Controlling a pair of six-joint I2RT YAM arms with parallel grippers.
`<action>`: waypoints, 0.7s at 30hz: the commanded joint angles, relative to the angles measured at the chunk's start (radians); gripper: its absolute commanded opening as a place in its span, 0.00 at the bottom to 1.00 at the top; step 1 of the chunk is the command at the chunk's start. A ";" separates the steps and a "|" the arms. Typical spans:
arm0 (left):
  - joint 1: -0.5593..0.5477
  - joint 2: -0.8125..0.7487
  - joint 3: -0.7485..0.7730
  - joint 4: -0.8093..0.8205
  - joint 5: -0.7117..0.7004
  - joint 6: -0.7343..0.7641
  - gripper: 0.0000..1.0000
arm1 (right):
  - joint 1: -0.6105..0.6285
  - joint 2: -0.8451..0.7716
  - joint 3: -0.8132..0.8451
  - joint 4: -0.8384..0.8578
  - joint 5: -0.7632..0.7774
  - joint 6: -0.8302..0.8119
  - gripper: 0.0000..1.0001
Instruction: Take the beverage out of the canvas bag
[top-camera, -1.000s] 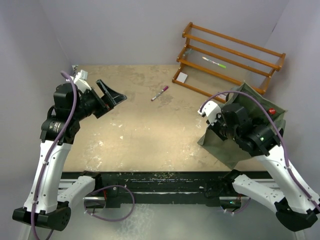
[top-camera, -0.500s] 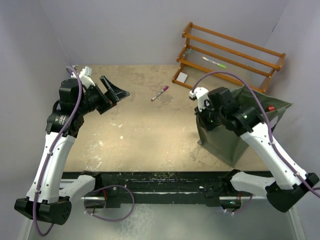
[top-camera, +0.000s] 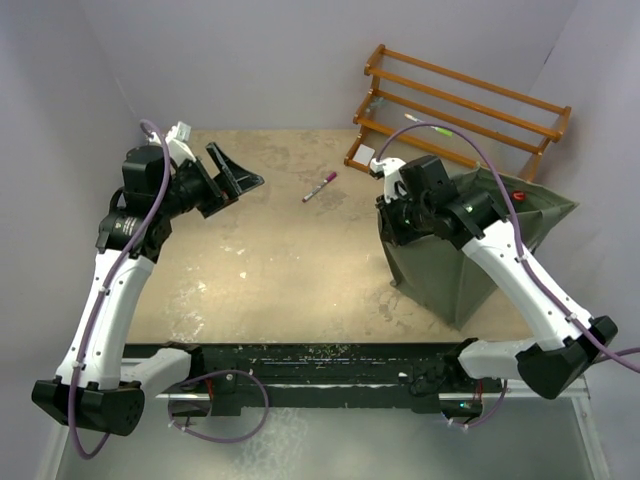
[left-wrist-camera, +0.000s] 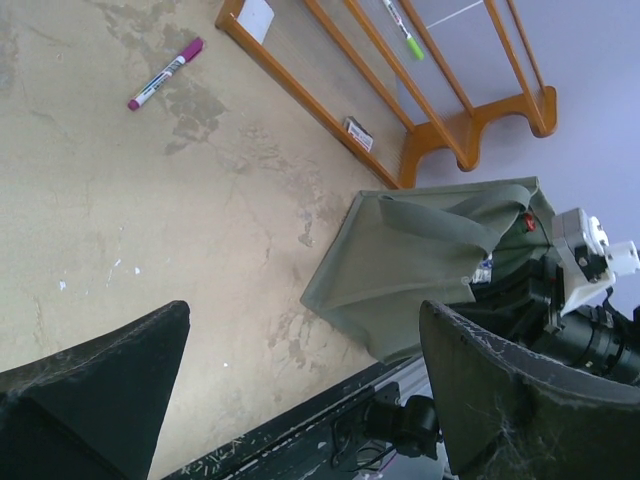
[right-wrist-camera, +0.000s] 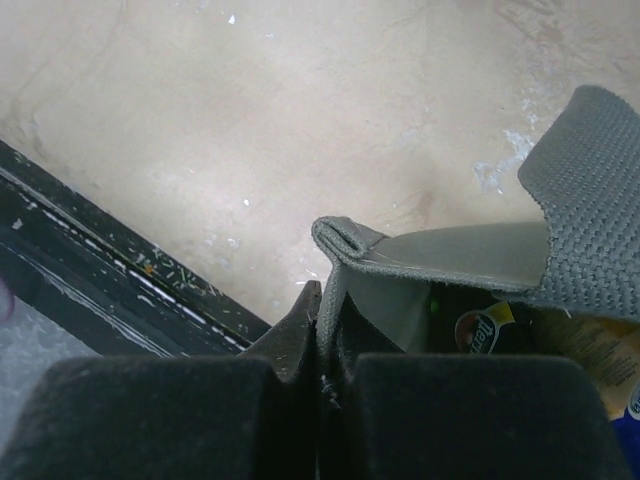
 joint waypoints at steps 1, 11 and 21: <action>-0.003 -0.018 0.054 0.033 0.010 0.050 0.99 | 0.049 0.007 0.125 0.369 -0.273 0.119 0.00; -0.003 -0.004 0.113 -0.028 -0.009 0.110 0.99 | 0.104 0.088 0.154 0.567 -0.332 0.214 0.00; -0.003 0.015 0.176 -0.083 -0.020 0.157 0.99 | 0.141 0.260 0.287 0.682 -0.392 0.294 0.00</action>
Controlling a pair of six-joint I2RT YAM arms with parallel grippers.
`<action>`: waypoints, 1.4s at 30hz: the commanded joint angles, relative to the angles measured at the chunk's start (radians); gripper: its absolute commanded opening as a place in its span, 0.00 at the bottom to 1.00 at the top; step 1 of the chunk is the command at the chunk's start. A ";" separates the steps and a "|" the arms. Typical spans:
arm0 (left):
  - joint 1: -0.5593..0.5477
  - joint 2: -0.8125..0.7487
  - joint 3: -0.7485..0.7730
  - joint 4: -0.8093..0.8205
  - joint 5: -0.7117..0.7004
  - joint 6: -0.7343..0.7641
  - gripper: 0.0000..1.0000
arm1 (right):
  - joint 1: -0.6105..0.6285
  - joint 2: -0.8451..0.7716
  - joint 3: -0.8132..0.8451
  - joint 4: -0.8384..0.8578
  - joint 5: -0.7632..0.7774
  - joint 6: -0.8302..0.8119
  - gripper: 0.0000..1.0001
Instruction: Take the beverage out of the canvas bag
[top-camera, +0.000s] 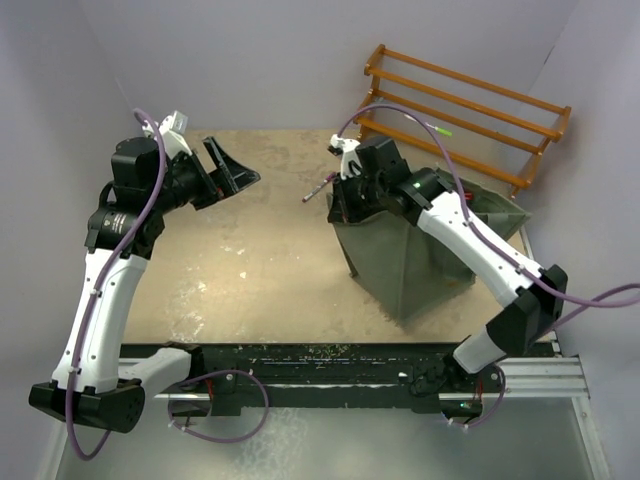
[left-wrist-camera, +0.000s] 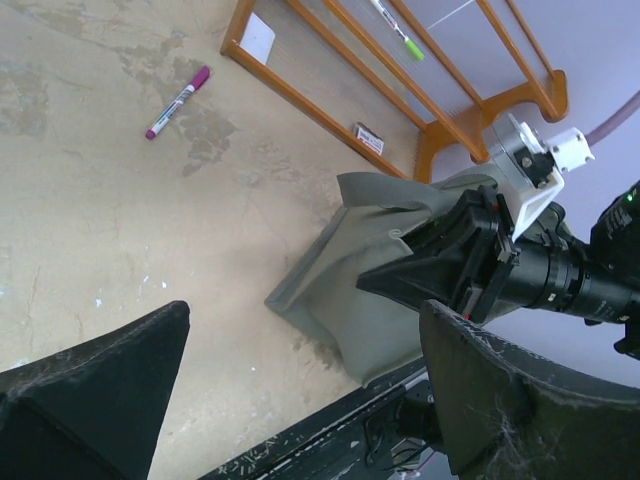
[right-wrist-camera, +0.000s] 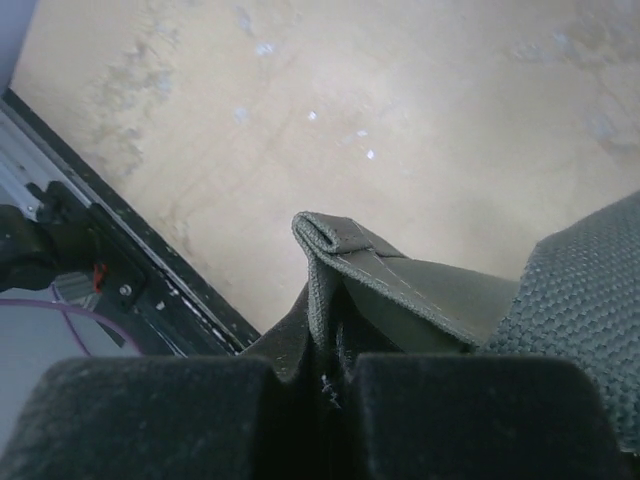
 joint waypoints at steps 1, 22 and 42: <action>-0.003 0.005 0.072 -0.010 -0.011 0.056 0.99 | 0.074 0.020 0.192 0.417 -0.242 0.104 0.00; -0.003 0.055 0.036 0.119 0.153 0.005 0.99 | 0.081 0.018 0.218 0.075 -0.126 0.008 0.43; -0.444 0.295 0.275 0.339 0.095 0.090 0.99 | 0.079 -0.437 0.060 -0.220 0.465 0.122 0.90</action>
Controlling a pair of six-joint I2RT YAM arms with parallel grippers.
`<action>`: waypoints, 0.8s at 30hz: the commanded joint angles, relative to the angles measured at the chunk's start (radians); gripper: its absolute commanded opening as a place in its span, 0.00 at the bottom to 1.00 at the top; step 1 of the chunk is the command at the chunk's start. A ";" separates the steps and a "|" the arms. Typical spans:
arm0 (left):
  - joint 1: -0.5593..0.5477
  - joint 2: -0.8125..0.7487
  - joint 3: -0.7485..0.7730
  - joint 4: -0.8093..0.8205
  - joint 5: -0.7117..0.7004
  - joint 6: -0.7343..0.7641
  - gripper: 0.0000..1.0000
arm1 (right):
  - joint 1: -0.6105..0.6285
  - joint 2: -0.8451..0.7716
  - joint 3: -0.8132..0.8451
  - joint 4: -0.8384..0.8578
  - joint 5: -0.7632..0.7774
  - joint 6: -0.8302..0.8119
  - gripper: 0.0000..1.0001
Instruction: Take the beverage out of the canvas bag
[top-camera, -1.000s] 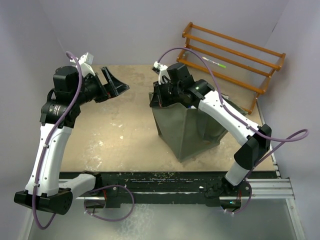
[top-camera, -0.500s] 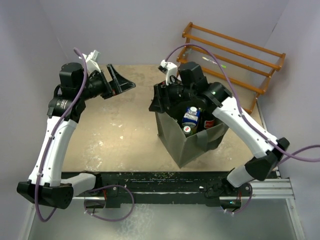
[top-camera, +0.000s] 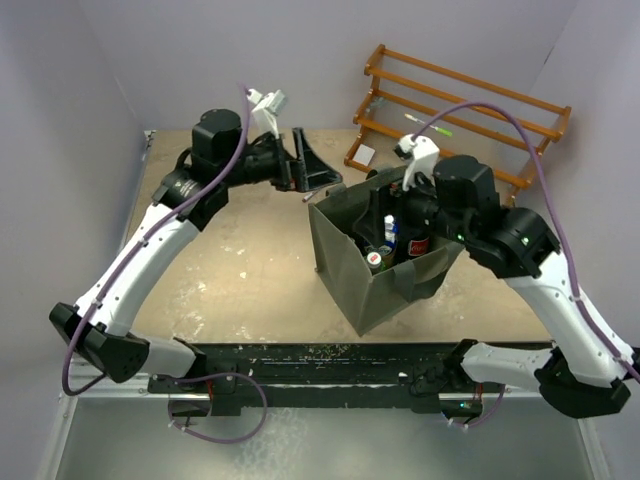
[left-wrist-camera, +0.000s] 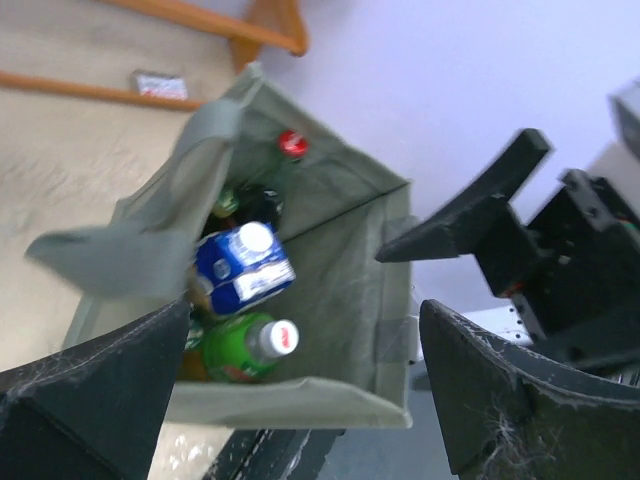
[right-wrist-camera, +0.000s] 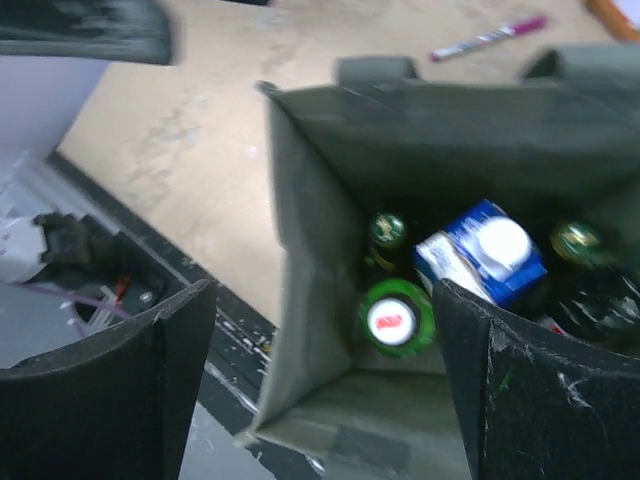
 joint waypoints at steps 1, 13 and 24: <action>-0.126 0.045 0.138 0.092 -0.068 0.107 0.99 | 0.000 -0.106 -0.023 -0.069 0.355 0.144 0.89; -0.407 0.269 0.205 0.193 -0.229 0.268 0.99 | -0.050 -0.102 0.007 -0.361 0.839 0.392 0.86; -0.425 0.416 0.224 0.290 -0.286 0.334 0.87 | -0.117 -0.198 -0.184 -0.322 0.762 0.564 0.84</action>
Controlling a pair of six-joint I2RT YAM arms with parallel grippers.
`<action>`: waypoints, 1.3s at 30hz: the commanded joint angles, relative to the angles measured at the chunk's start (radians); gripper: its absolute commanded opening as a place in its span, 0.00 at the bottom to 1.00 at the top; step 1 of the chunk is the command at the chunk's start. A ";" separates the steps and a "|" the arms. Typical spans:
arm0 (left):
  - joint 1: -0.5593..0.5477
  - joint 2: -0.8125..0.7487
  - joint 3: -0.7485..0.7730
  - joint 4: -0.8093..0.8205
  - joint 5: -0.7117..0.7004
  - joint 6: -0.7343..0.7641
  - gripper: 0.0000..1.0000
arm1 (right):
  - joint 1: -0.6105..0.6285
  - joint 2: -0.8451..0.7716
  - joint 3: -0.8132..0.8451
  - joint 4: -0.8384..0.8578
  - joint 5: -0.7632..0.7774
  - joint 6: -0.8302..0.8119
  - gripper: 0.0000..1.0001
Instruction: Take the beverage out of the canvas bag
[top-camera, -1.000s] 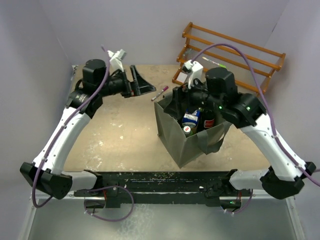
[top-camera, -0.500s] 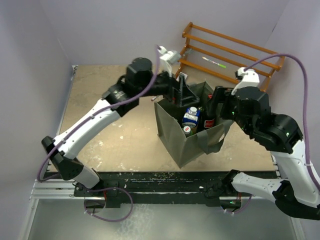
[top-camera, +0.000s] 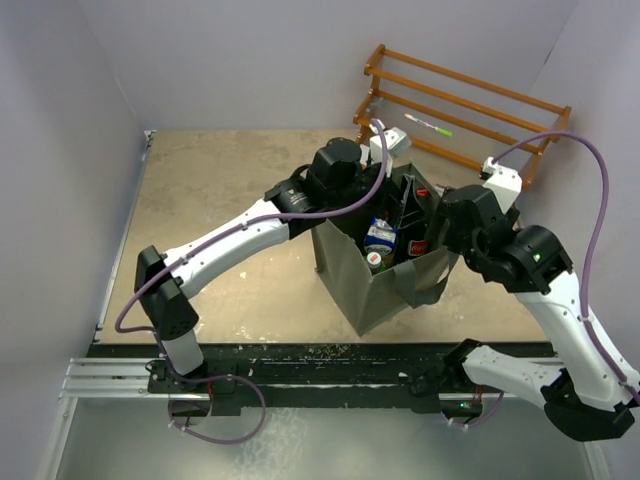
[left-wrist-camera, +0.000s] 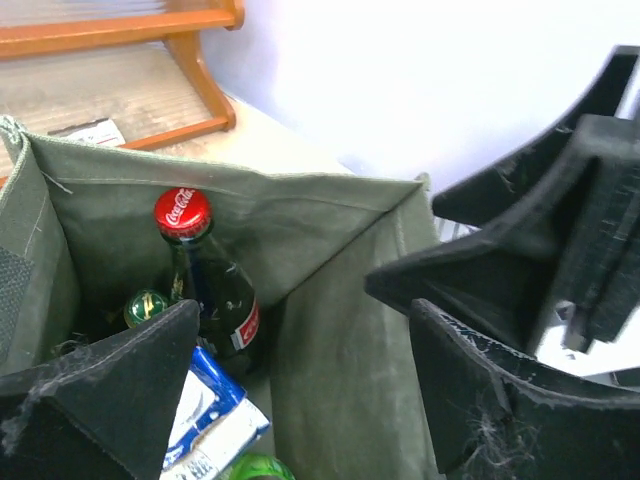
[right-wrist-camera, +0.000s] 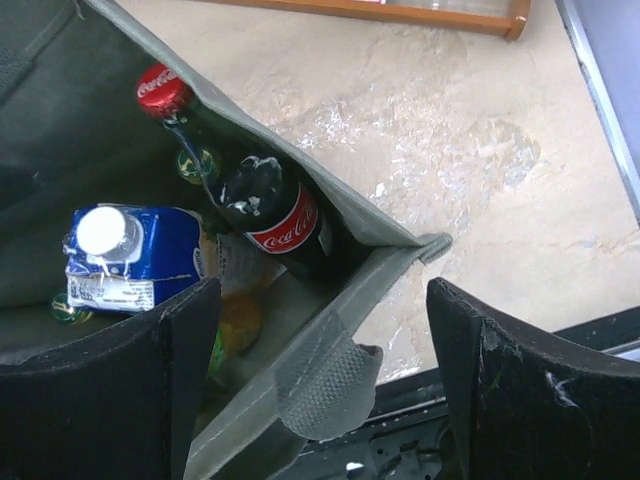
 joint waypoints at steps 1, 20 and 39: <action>-0.003 0.052 0.040 0.083 -0.053 0.053 0.85 | -0.006 -0.078 -0.052 0.035 -0.006 0.121 0.84; -0.042 0.255 0.103 0.174 -0.258 0.063 0.61 | -0.007 -0.186 -0.210 0.235 -0.030 -0.053 0.26; -0.055 0.412 0.230 0.226 -0.341 0.179 0.38 | -0.007 -0.207 -0.215 0.262 -0.006 -0.168 0.25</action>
